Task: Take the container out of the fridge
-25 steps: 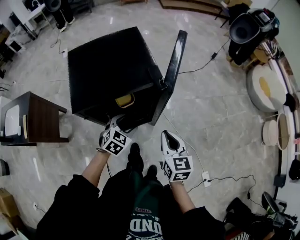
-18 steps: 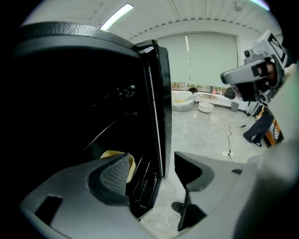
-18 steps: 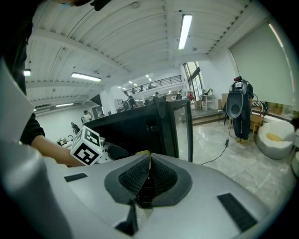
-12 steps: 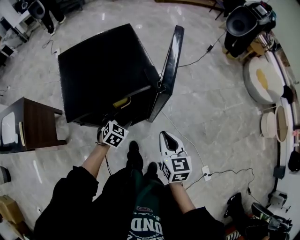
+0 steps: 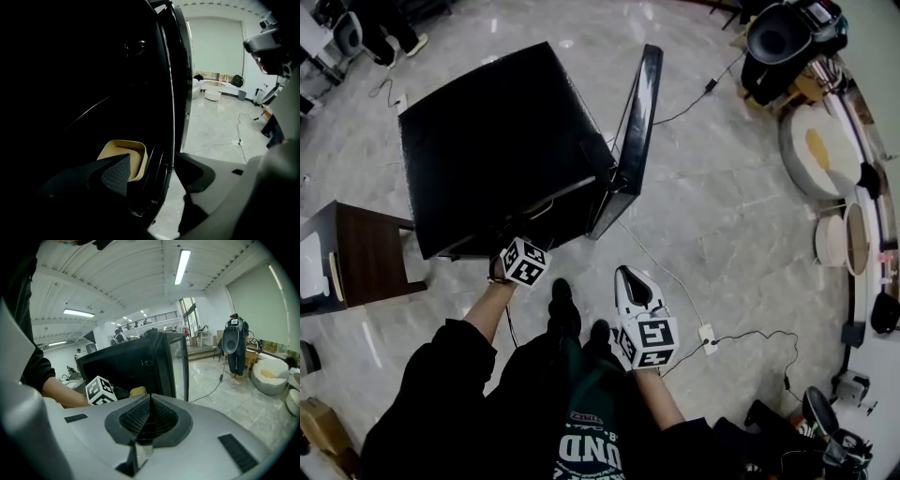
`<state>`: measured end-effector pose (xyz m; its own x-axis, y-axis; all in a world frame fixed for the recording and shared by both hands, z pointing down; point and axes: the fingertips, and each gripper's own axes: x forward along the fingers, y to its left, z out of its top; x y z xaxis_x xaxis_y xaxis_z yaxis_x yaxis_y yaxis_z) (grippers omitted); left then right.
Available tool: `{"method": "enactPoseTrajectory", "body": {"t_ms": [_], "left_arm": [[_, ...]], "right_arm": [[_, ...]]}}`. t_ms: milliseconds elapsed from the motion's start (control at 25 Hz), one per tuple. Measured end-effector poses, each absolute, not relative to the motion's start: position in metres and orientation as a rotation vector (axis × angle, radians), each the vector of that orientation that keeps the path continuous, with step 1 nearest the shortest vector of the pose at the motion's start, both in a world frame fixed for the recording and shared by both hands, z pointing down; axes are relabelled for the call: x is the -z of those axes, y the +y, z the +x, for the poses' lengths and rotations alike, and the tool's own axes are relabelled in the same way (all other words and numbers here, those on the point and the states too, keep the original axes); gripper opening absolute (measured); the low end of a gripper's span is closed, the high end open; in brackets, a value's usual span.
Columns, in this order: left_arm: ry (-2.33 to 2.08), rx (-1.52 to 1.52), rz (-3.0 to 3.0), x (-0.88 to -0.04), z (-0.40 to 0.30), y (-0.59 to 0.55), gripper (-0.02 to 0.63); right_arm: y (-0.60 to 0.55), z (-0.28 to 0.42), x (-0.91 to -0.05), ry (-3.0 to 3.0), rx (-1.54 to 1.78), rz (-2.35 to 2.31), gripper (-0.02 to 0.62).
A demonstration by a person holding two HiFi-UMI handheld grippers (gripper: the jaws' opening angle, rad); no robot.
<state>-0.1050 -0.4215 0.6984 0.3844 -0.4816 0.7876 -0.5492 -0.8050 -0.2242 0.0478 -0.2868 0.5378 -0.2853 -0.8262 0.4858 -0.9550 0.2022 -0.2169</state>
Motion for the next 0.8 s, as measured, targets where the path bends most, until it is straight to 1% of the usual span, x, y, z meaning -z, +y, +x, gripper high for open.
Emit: {"method": "enactPoseTrajectory", "body": {"t_ms": [240, 800], "left_arm": [[-0.975, -1.486, 2.559, -0.714, -0.107, -0.434, 0.29], [-0.806, -1.734, 2.521, -0.766, -0.106, -0.448, 0.288]], "right_arm": [[-0.289, 0.053, -0.542, -2.185, -0.721, 1.71, 0.035], [-0.275, 0.075, -0.553, -2.076, -0.769, 1.769, 0.035]]}}
